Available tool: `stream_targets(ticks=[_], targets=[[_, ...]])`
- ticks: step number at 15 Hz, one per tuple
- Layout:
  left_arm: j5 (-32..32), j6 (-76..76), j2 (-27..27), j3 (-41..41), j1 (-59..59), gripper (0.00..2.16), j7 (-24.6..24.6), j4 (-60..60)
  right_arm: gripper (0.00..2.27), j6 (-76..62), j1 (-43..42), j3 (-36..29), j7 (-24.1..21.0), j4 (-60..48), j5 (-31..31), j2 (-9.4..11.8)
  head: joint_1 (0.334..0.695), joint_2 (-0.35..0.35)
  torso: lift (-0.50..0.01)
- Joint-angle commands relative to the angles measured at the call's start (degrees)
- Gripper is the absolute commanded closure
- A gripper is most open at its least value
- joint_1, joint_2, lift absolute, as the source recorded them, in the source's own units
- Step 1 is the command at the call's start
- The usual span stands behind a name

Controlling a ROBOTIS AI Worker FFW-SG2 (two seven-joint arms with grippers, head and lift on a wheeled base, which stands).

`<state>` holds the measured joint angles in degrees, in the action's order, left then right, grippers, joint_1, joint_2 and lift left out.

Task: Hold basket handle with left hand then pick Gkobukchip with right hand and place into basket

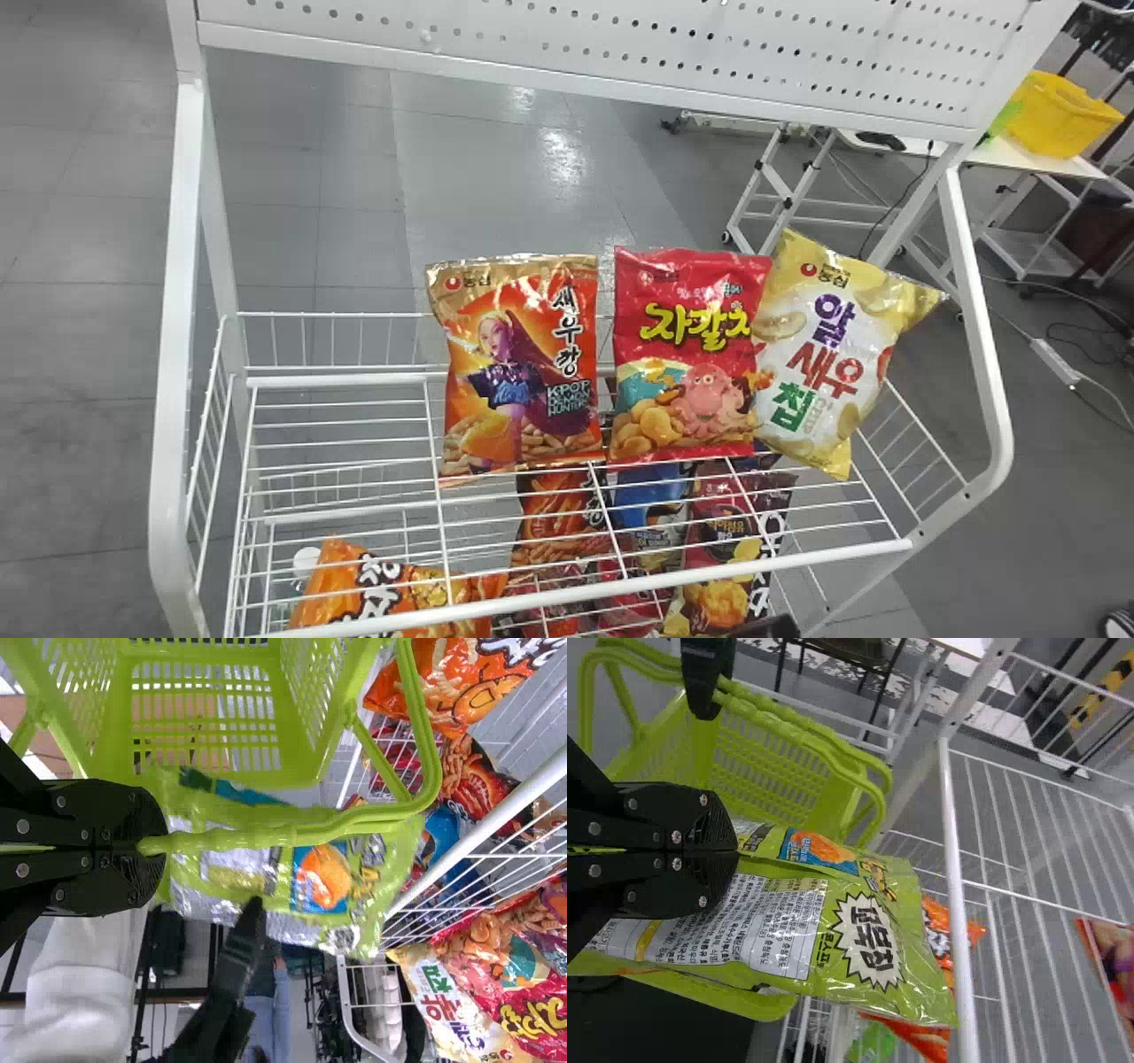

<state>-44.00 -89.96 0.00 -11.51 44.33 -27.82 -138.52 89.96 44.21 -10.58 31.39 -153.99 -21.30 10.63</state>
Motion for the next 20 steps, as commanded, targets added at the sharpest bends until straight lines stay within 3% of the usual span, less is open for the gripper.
stream_targets(ticks=[1, 4, 7, 11, 14, 15, 16, 17, 18, 20], targets=[[0.0, -0.1, -0.1, 0.1, 0.0, 1.73, 0.0, -0.1, 2.22, 0.1, 0.0, 6.5, -0.6, 3.1, 3.5, 1.1, 0.695, -0.350, -0.032], [0.0, -0.1, -0.1, 0.1, -0.1, 1.73, 0.0, -0.1, 2.22, -0.4, -2.2, 14.6, -1.8, 9.2, 7.7, 1.8, 0.695, -0.350, -0.032], [0.0, -0.1, -0.1, -0.3, -0.1, 1.73, -0.3, 0.0, 2.22, -10.5, -4.8, 21.0, -2.3, 16.1, 11.4, 1.8, 0.695, -0.350, -0.032], [-0.2, -0.1, 0.0, -0.8, -1.0, 1.73, -0.4, 0.2, 2.19, -14.8, -8.6, 24.5, -3.4, 23.6, 13.8, 1.3, 0.695, -0.137, -0.032], [-0.3, -0.1, 0.1, -0.9, -1.9, 1.73, -0.4, 0.6, 2.11, -15.1, -10.2, 25.3, -2.7, 26.5, 13.7, 1.1, 0.695, -0.082, -0.032], [-0.3, -0.1, 0.1, -0.9, -2.1, 1.73, -0.2, 0.8, 1.84, -15.3, -10.4, 25.6, -2.7, 26.7, 13.8, 1.1, 0.695, -0.066, -0.032], [-0.3, -0.1, 0.0, -0.8, -2.4, 1.73, 0.0, 0.9, 1.12, -15.6, -10.4, 25.5, -2.8, 26.5, 13.8, 1.2, 0.695, -0.054, -0.032], [-0.3, -0.1, 0.0, -0.8, -2.5, 1.73, 0.1, 0.9, 0.18, -15.8, -9.9, 25.2, -2.9, 25.0, 15.0, 1.3, 0.695, -0.036, -0.032], [-0.3, -0.1, 0.0, -0.8, -2.6, 1.73, 0.2, 1.0, 0.00, -15.6, -9.1, 24.6, -3.0, 22.7, 16.9, 1.4, 0.695, -0.037, -0.032], [-0.3, -0.1, -0.1, -0.8, -2.7, 1.73, 0.3, 1.1, 0.02, -11.8, -8.3, 22.6, -3.4, 17.6, 19.2, 1.7, 0.695, -0.066, -0.032]])
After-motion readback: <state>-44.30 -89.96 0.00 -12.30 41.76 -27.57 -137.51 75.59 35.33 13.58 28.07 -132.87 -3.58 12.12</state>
